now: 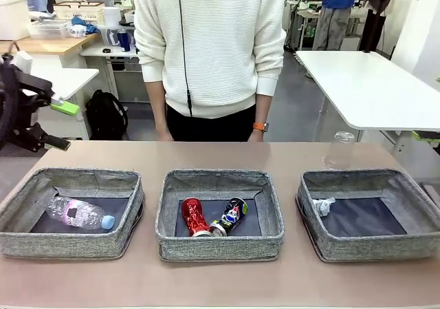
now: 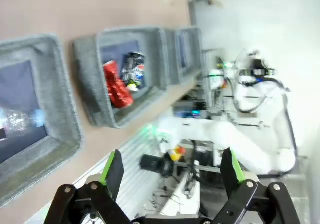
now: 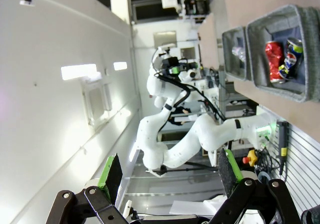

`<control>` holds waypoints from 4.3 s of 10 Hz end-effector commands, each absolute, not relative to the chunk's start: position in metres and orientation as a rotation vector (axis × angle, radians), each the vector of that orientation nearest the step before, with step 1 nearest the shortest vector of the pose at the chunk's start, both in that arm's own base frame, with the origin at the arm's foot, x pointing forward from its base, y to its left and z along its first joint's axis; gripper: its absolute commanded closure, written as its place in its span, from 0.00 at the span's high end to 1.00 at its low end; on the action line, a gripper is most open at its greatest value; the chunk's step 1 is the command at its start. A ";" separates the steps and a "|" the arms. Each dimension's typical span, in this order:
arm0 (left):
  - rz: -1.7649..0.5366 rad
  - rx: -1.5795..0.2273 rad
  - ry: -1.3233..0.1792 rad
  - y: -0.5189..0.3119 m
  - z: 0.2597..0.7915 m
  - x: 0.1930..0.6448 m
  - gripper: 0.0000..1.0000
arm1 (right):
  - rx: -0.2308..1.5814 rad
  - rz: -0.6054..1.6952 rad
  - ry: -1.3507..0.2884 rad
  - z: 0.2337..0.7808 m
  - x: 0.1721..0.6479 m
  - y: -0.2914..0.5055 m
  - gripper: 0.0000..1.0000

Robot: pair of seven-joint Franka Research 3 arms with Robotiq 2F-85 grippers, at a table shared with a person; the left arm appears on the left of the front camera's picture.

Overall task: Sort the waste into the appropriate baskets.
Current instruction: Place the picked waste into the Fabric basket indicated by the person, then pick up the waste item pointed out by the person.

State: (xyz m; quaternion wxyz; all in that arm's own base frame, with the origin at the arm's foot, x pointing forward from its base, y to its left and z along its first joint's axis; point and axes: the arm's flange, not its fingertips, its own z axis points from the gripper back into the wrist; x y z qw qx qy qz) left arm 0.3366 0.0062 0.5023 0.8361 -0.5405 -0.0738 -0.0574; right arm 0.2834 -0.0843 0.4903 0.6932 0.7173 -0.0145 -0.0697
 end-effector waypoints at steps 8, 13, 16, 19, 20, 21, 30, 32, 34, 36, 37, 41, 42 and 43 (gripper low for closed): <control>-0.017 -1.385 -0.243 0.062 0.482 0.344 1.00 | 1.617 -0.140 -0.047 0.492 0.284 -0.084 1.00; -0.017 -1.385 -0.243 0.062 0.482 0.344 1.00 | 1.617 -0.140 -0.047 0.492 0.284 -0.084 1.00; -0.017 -1.385 -0.243 0.062 0.482 0.344 1.00 | 1.617 -0.140 -0.047 0.492 0.284 -0.084 1.00; -0.017 -1.385 -0.243 0.062 0.482 0.344 1.00 | 1.617 -0.140 -0.047 0.492 0.284 -0.084 1.00; -0.017 -1.385 -0.243 0.062 0.482 0.344 1.00 | 1.617 -0.140 -0.047 0.492 0.284 -0.084 1.00; -0.017 -1.385 -0.243 0.062 0.482 0.344 1.00 | 1.617 -0.140 -0.047 0.492 0.284 -0.084 1.00; -0.017 -1.385 -0.243 0.062 0.482 0.344 1.00 | 0.787 0.414 -0.885 0.530 0.348 -0.070 1.00; -0.017 -1.385 -0.243 0.062 0.482 0.344 1.00 | 0.454 0.564 -1.038 0.532 0.376 -0.050 1.00; -0.017 -1.385 -0.243 0.062 0.482 0.344 1.00 | 0.274 0.591 -1.105 0.526 0.385 -0.031 1.00; -0.017 -1.385 -0.243 0.062 0.482 0.344 1.00 | 0.820 0.527 -0.644 0.546 0.388 -0.034 1.00; -0.017 -1.385 -0.243 0.062 0.482 0.344 1.00 | 0.820 0.527 -0.644 0.546 0.388 -0.034 1.00; -0.017 -1.385 -0.243 0.062 0.482 0.344 1.00 | 0.668 0.954 -0.818 0.500 0.461 -0.117 1.00; -0.017 -1.385 -0.243 0.062 0.482 0.344 1.00 | 0.813 1.131 -0.770 0.477 0.478 -0.145 1.00; -0.017 -1.385 -0.243 0.062 0.482 0.344 1.00 | 0.929 1.215 -0.830 0.459 0.490 -0.168 1.00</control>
